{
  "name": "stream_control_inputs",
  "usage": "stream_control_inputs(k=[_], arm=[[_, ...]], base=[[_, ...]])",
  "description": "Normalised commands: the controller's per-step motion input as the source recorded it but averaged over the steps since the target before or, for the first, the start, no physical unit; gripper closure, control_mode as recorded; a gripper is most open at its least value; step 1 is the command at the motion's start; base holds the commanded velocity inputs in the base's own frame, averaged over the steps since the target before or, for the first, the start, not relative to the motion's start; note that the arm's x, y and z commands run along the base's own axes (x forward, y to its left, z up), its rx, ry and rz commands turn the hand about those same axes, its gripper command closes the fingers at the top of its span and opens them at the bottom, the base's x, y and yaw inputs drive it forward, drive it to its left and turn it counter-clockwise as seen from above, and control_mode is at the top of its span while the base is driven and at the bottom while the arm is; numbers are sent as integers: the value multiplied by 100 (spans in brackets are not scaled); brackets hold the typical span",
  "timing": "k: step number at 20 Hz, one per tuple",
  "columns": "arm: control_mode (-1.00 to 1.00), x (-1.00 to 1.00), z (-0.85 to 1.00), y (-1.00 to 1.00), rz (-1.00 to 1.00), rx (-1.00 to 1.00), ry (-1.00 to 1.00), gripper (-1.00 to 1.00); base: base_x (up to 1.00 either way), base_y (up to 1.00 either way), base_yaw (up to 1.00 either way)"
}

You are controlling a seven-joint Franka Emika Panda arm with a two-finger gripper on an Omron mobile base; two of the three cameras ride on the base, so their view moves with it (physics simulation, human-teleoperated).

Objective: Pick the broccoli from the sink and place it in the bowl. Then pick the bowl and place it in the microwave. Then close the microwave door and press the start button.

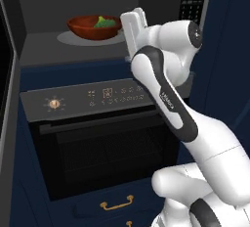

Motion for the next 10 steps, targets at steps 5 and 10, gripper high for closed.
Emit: stream_control_inputs(k=[5, 10], arm=[[-100, -81, 24, 0, -9, -29, -10, -100], [-100, -14, -2, -8, -2, -42, -5, -100]], base=[[0, 0, 0], [0, 0, 0]])
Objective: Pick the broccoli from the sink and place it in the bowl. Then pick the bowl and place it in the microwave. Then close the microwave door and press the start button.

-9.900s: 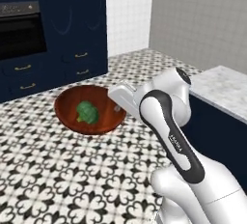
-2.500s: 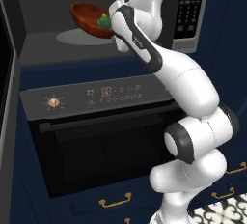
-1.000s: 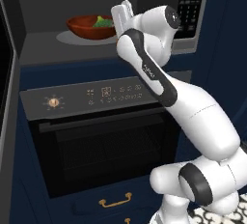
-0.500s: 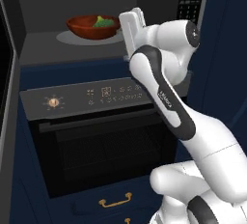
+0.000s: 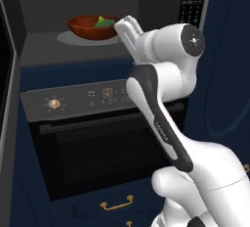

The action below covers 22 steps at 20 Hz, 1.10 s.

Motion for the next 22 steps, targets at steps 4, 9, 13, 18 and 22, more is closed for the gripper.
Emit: stream_control_inputs(k=[4, 9, 13, 18, 22], arm=[[-100, -27, 0, -21, -4, -50, -12, -100], [-100, -22, -9, -30, -4, -59, -25, -100], [-100, -6, -20, -34, -2, -61, -39, -100], [-100, -46, -4, -6, -8, -57, -44, -100], [-100, -82, 0, 3, -10, -49, -40, -100]], base=[[0, 0, 0], [0, 0, 0], [0, 0, 0], [0, 0, 0], [0, 0, 0]])
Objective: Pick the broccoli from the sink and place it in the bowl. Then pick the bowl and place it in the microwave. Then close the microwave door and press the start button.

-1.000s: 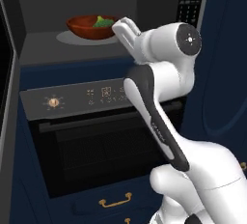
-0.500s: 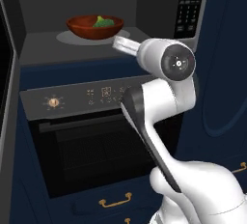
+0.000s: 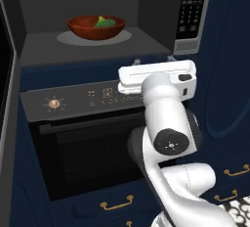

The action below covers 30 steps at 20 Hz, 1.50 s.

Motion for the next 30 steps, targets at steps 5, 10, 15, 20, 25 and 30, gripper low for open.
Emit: stream_control_inputs(k=[5, 10, 15, 20, 25, 30], arm=[[-100, -70, 0, 48, -3, -24, -17, -100], [-100, -46, -5, 80, -4, -15, -3, -100], [-100, 0, -67, 71, 0, -21, -6, -100], [-100, 0, -31, 86, 0, -21, -12, -100], [-100, 1, -49, 81, 0, -13, -14, -100], [-100, 9, -54, 63, 4, 0, -27, -100]], base=[[0, 0, 0], [0, 0, 0], [0, 0, 0], [0, 0, 0], [0, 0, 0], [0, 0, 0]])
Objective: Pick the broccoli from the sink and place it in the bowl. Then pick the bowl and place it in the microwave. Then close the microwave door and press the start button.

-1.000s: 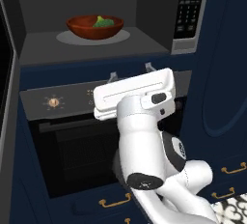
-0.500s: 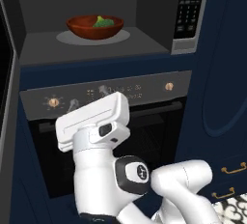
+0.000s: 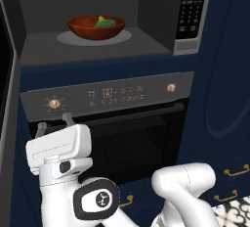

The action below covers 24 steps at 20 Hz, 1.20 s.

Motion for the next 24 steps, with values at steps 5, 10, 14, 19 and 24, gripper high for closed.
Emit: stream_control_inputs(k=[5, 10, 14, 19, 24], arm=[[-100, 27, -1, 100, -4, -3, -2, -100], [-100, 29, -37, 83, 0, -1, -5, -100], [-100, 26, -44, 63, 0, 0, -13, -100], [-100, 29, -11, 55, 0, 0, -16, -100], [-100, 30, 7, 79, -6, 0, -4, -100]], base=[[0, 0, 0], [0, 0, 0], [0, 0, 0], [0, 0, 0], [0, 0, 0]])
